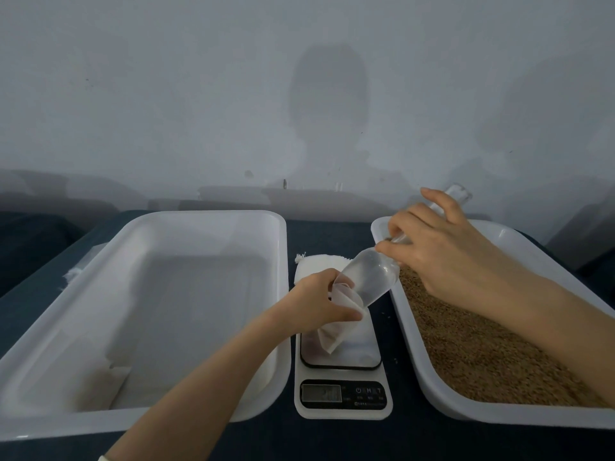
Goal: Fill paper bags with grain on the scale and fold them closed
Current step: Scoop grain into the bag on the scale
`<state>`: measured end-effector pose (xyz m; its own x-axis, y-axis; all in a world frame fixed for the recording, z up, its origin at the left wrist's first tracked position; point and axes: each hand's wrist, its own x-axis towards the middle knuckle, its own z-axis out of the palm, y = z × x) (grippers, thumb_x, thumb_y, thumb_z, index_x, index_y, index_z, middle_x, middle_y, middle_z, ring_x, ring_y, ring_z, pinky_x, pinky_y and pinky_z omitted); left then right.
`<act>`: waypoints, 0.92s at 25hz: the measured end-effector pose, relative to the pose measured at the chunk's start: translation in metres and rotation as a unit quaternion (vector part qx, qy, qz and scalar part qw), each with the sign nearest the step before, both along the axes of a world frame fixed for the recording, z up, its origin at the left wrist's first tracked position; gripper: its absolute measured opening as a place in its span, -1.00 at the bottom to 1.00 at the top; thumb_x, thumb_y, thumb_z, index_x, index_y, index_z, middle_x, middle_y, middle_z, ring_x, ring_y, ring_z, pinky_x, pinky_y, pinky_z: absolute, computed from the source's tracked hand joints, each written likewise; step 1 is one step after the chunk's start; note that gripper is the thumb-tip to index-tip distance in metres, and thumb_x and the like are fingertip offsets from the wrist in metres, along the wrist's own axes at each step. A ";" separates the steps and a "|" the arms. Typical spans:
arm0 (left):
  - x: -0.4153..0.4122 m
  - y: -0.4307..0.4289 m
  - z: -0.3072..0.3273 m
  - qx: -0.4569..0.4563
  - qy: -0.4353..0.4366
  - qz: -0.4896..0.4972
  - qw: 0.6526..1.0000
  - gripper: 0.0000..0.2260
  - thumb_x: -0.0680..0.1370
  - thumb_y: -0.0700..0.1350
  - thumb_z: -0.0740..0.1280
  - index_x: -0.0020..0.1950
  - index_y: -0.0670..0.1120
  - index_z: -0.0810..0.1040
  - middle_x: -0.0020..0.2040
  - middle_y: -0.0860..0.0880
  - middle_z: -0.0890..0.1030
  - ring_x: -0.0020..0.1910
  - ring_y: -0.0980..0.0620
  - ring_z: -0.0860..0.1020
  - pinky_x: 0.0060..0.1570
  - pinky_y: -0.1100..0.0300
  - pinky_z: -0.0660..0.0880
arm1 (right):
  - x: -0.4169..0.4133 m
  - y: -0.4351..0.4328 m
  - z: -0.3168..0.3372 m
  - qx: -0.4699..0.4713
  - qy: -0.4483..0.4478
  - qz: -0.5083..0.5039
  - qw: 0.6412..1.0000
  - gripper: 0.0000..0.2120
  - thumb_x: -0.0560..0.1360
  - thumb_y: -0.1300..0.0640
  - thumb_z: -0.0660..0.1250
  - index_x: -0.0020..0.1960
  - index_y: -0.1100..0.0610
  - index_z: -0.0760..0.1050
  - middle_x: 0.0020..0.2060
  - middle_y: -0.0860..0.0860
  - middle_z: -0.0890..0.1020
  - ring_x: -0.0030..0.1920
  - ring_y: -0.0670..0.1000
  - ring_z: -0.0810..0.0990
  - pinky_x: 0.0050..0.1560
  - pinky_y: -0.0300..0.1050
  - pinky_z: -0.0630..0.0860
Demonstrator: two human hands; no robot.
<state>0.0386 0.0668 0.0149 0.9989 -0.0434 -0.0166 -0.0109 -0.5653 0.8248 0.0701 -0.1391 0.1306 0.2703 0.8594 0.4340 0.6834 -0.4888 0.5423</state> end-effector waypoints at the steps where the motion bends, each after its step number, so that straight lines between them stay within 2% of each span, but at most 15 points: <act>1: 0.000 0.000 0.000 -0.001 0.001 -0.001 1.000 -0.56 0.36 0.08 0.53 0.14 0.15 0.42 0.13 0.08 0.53 0.07 0.08 0.54 0.07 0.17 0.56 | 0.000 -0.001 0.000 0.001 0.000 -0.001 1.000 -0.51 0.11 0.46 0.47 -0.01 0.13 0.65 -0.15 0.12 0.57 -0.07 0.17 0.58 0.32 0.25 0.23; 6: 0.001 0.001 -0.001 -0.004 -0.002 -0.003 1.000 -0.56 0.35 0.08 0.52 0.14 0.16 0.42 0.12 0.10 0.54 0.06 0.08 0.55 0.05 0.18 0.57 | 0.001 -0.003 0.001 0.010 -0.005 0.011 1.000 -0.48 0.06 0.48 0.46 -0.04 0.12 0.66 -0.17 0.10 0.57 -0.12 0.15 0.58 0.30 0.27 0.26; 11: 0.001 0.001 -0.001 -0.011 0.001 -0.003 1.000 -0.56 0.35 0.10 0.53 0.14 0.16 0.42 0.09 0.12 0.54 0.04 0.11 0.55 -0.02 0.25 0.56 | 0.002 -0.009 0.004 0.021 0.012 0.000 1.000 -0.51 0.11 0.48 0.47 -0.02 0.12 0.65 -0.15 0.11 0.57 -0.09 0.18 0.58 0.32 0.20 0.12; 14: 0.000 0.001 0.000 -0.016 -0.001 -0.002 1.000 -0.56 0.35 0.09 0.53 0.13 0.15 0.42 0.08 0.13 0.54 0.04 0.11 0.55 -0.03 0.29 0.54 | 0.006 -0.018 0.011 0.044 0.026 -0.017 0.999 -0.58 0.20 0.37 0.53 0.01 0.11 0.65 -0.10 0.11 0.59 -0.05 0.17 0.58 0.30 0.22 0.16; 16: -0.001 0.001 -0.001 -0.011 -0.005 -0.002 1.000 -0.56 0.35 0.09 0.52 0.14 0.15 0.43 0.10 0.13 0.54 0.06 0.10 0.54 0.00 0.27 0.55 | 0.013 -0.033 0.013 0.100 0.046 -0.053 0.993 -0.66 0.30 0.23 0.47 0.07 0.08 0.63 -0.06 0.10 0.61 -0.03 0.17 0.58 0.26 0.16 0.19; 18: -0.001 0.001 -0.001 -0.006 -0.006 -0.002 1.000 -0.56 0.36 0.09 0.52 0.16 0.15 0.43 0.12 0.13 0.53 0.08 0.09 0.53 0.01 0.27 0.54 | 0.025 -0.054 0.005 0.168 0.090 -0.131 0.973 -0.67 0.37 0.13 0.38 0.14 0.07 0.60 -0.03 0.12 0.61 -0.05 0.17 0.58 0.17 0.17 0.33; 20: -0.001 0.001 0.000 -0.006 -0.004 -0.004 1.000 -0.55 0.36 0.09 0.52 0.17 0.15 0.43 0.13 0.12 0.52 0.08 0.09 0.53 -0.01 0.29 0.54 | 0.040 -0.075 -0.013 0.199 0.171 -0.242 0.934 -0.66 0.47 0.06 0.30 0.23 0.06 0.54 0.03 0.12 0.57 -0.09 0.11 0.55 0.03 0.14 0.50; 22: -0.001 0.001 0.000 -0.006 -0.003 -0.005 1.000 -0.55 0.36 0.10 0.52 0.16 0.16 0.42 0.12 0.13 0.52 0.08 0.10 0.53 -0.04 0.32 0.53 | 0.052 -0.092 -0.039 0.191 0.276 -0.338 0.879 -0.65 0.53 0.03 0.23 0.28 0.06 0.49 0.09 0.14 0.51 -0.18 0.01 0.53 -0.20 -0.03 0.55; 23: -0.001 0.001 0.000 -0.004 -0.003 -0.004 1.000 -0.55 0.36 0.10 0.52 0.16 0.17 0.42 0.12 0.13 0.52 0.08 0.10 0.52 -0.04 0.32 0.53 | 0.057 -0.099 -0.053 0.190 0.316 -0.357 0.858 -0.67 0.54 0.03 0.22 0.27 0.07 0.50 0.09 0.15 0.50 -0.27 -0.02 0.54 -0.31 -0.15 0.50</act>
